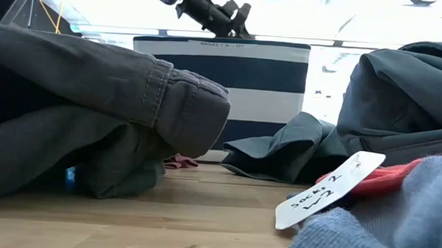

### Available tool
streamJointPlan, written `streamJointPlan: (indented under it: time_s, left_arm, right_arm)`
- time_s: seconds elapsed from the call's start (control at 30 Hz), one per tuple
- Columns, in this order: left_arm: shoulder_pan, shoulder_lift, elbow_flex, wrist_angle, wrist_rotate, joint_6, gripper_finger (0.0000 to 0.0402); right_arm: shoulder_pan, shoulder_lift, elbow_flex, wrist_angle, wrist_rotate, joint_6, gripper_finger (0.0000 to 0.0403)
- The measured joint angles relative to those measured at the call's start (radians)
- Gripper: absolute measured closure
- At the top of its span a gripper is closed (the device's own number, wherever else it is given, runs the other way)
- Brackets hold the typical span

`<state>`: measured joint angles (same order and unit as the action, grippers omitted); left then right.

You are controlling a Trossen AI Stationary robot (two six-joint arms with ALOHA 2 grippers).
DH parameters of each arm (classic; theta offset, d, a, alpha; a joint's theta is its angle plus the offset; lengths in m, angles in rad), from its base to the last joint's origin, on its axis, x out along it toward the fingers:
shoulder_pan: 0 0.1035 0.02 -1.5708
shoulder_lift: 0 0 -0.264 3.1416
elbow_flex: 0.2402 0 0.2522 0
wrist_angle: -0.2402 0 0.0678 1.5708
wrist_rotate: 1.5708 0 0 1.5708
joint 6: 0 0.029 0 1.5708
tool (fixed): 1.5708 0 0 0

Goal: Sort clothes
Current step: Put the orange sock into the blue laundry bin

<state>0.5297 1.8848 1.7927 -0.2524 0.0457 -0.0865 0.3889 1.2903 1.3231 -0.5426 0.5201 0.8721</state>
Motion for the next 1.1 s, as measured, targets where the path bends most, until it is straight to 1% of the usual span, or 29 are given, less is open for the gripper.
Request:
streamJointPlan:
  time_s: [0.1,0.2,0.27,0.33,0.43,0.5,0.6,0.73,0.8,0.87,0.97,1.1]
  left_arm:
    - [-0.006,0.001,0.000,-0.049,-0.032,0.086,0.0211]
    - [-0.024,0.000,0.000,-0.117,-0.057,0.243,0.0186]
    - [-0.043,-0.001,0.000,-0.170,-0.057,0.382,0.0178]
    - [-0.074,-0.001,0.000,-0.203,-0.086,0.511,0.0176]
    - [-0.126,-0.002,0.000,-0.211,-0.181,0.631,0.0175]
    - [-0.152,-0.003,0.000,-0.210,-0.214,0.685,0.0174]
    - [-0.171,-0.008,0.000,-0.206,-0.243,0.657,0.0174]
    - [-0.169,-0.040,-0.002,-0.232,-0.230,0.483,0.0174]
    - [-0.161,-0.065,-0.002,-0.261,-0.184,0.402,0.0174]
    - [-0.156,-0.092,-0.002,-0.302,-0.137,0.353,0.0174]
    - [-0.156,-0.137,-0.002,-0.409,-0.104,0.324,0.0174]
    - [-0.157,-0.202,-0.002,-0.544,-0.015,0.306,0.0174]
  right_arm:
    - [0.000,0.000,0.000,0.000,0.001,0.002,0.0279]
    - [-0.003,0.000,0.000,0.000,0.001,-0.014,0.0279]
    - [-0.012,0.000,0.000,0.000,0.001,-0.025,0.0279]
    - [-0.022,0.000,0.000,0.000,0.002,-0.036,0.0279]
    - [-0.034,0.000,0.000,0.000,0.002,-0.042,0.0279]
    - [-0.040,0.000,0.000,0.000,0.000,-0.045,0.0279]
    - [-0.042,0.000,0.000,0.000,-0.016,-0.060,0.0279]
    - [-0.037,0.000,0.000,0.000,-0.021,-0.061,0.0279]
    - [-0.033,0.000,0.000,0.000,-0.022,-0.061,0.0279]
    - [-0.027,0.000,0.000,0.000,-0.024,-0.060,0.0279]
    - [-0.018,0.000,0.000,-0.002,-0.029,-0.043,0.0279]
    - [-0.005,0.000,0.000,-0.005,-0.033,-0.034,0.0279]
